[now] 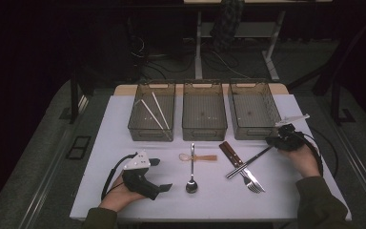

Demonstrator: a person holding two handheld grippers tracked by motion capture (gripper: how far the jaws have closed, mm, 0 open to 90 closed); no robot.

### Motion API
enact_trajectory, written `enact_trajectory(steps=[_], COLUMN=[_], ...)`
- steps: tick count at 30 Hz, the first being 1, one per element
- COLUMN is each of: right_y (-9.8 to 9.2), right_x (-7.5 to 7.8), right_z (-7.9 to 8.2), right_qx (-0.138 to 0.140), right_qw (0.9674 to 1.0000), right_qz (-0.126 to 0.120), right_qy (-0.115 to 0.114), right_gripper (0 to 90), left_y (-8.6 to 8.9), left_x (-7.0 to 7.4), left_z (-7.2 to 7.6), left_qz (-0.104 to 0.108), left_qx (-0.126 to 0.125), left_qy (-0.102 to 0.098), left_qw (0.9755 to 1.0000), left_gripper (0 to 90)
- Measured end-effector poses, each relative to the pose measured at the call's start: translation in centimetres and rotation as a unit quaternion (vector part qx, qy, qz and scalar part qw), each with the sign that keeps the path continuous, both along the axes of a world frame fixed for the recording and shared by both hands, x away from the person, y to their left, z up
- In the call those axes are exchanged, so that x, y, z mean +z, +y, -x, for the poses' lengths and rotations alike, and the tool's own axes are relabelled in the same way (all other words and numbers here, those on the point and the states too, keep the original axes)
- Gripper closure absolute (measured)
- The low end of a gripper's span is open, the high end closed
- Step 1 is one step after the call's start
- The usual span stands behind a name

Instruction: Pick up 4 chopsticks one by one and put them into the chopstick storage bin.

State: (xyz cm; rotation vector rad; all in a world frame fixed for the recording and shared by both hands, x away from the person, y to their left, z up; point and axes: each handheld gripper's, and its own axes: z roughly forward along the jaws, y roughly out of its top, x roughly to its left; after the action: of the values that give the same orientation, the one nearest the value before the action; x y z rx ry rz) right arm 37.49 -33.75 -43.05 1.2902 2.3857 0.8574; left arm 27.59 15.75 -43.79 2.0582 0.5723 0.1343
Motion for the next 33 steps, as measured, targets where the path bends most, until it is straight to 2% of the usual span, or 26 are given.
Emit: enact_trajectory(steps=[9, 18, 33], right_y=[-0.4, -0.4, -0.7], right_x=[-0.7, -1.2, -1.2], right_z=[-0.5, -0.7, -0.1], right_qx=[-0.021, -0.024, -0.026], right_qw=[0.9997, 0.9994, 0.9993], right_qz=[0.007, 0.020, 0.024], right_qy=[0.005, 0.012, 0.012], right_gripper=[89.6, 89.6, 89.6], left_y=[0.0, 0.0, -0.1], left_x=[0.0, 0.0, 0.0], left_z=[0.0, 0.1, 0.1], left_qz=[0.001, 0.001, 0.001], left_qx=[-0.002, -0.003, -0.004], left_qy=[-0.001, -0.001, -0.001], left_qw=[1.0000, 1.0000, 1.0000], left_gripper=[0.0, 0.0, 0.0])
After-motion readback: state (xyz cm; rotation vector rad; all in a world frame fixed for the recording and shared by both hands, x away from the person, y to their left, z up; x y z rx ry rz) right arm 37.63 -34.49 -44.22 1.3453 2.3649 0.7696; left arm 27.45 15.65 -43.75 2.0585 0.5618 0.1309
